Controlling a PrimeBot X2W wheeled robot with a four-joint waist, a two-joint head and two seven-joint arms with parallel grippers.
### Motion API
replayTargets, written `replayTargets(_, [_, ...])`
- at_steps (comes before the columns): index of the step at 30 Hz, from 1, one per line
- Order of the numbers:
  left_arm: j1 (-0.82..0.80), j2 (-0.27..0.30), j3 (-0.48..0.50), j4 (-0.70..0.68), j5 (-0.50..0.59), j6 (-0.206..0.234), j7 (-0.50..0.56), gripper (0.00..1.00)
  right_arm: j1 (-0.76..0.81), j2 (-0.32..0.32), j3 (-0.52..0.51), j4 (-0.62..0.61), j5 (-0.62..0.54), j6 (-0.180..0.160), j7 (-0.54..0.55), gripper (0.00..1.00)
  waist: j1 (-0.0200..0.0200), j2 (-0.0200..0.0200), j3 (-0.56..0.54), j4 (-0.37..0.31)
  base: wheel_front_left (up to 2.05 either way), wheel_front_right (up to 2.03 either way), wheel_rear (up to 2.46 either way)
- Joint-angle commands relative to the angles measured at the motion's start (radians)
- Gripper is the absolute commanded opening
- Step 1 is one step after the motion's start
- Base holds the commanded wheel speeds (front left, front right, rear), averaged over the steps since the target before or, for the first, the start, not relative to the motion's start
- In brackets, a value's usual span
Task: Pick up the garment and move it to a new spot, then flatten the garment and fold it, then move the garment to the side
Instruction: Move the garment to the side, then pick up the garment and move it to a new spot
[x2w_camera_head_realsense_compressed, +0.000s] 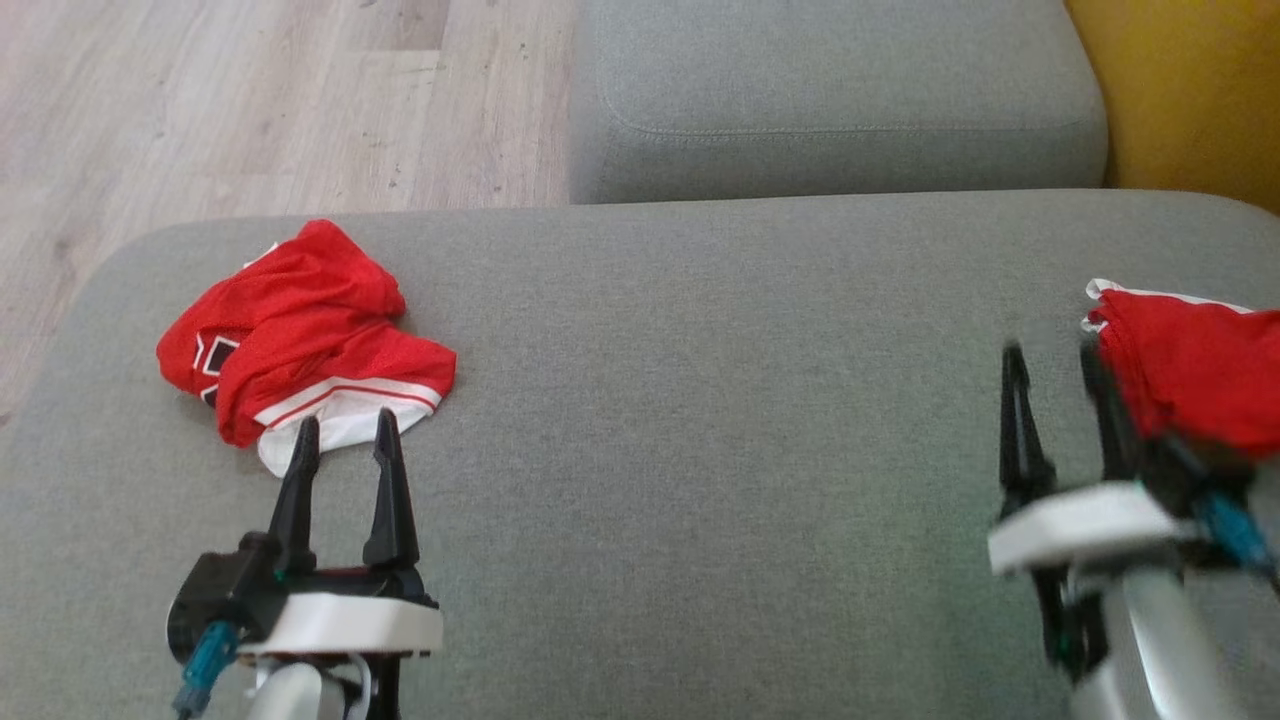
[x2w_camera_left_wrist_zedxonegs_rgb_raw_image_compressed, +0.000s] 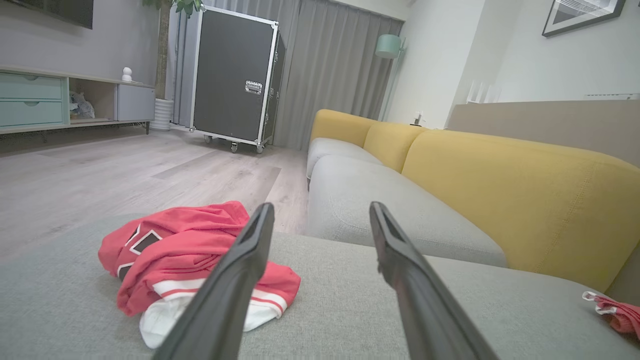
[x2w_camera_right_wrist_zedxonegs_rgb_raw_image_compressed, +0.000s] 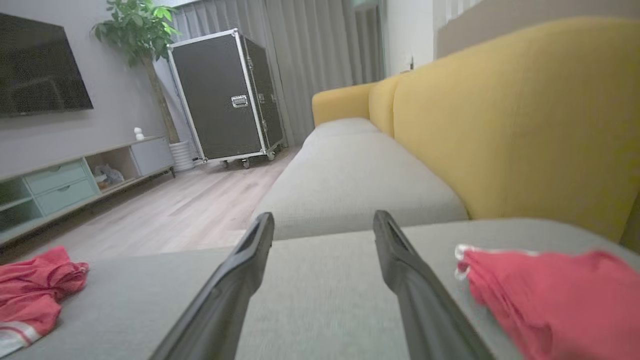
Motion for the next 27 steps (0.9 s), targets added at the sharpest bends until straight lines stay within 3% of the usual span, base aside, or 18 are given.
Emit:
replayTargets(1, [-0.023,0.006,0.03,-0.027,0.008,-0.002,-0.006,1.0,0.011,0.003,0.043,-0.076,0.055,0.004,-0.013,1.0,0.0001,0.0,-0.002,0.004,0.0,0.0,0.0])
replayTargets(9, [0.012,0.006,0.047,-0.047,0.032,-0.002,-0.006,1.0,0.172,0.003,0.088,-0.183,0.066,0.004,-0.014,1.0,0.0001,0.0,0.003,0.0,0.0,0.0,0.0])
replayTargets(20, [0.014,0.006,0.042,-0.057,0.034,0.0,-0.006,1.0,0.168,0.003,0.076,-0.21,0.058,0.004,-0.014,1.0,0.0001,0.0,0.007,-0.007,0.0,0.0,0.0])
replayTargets(27, [0.013,0.006,0.039,-0.049,0.035,0.007,-0.006,1.0,0.179,0.003,0.081,-0.207,0.07,0.004,-0.014,1.0,0.0001,0.0,-0.003,0.025,0.0,0.0,0.0])
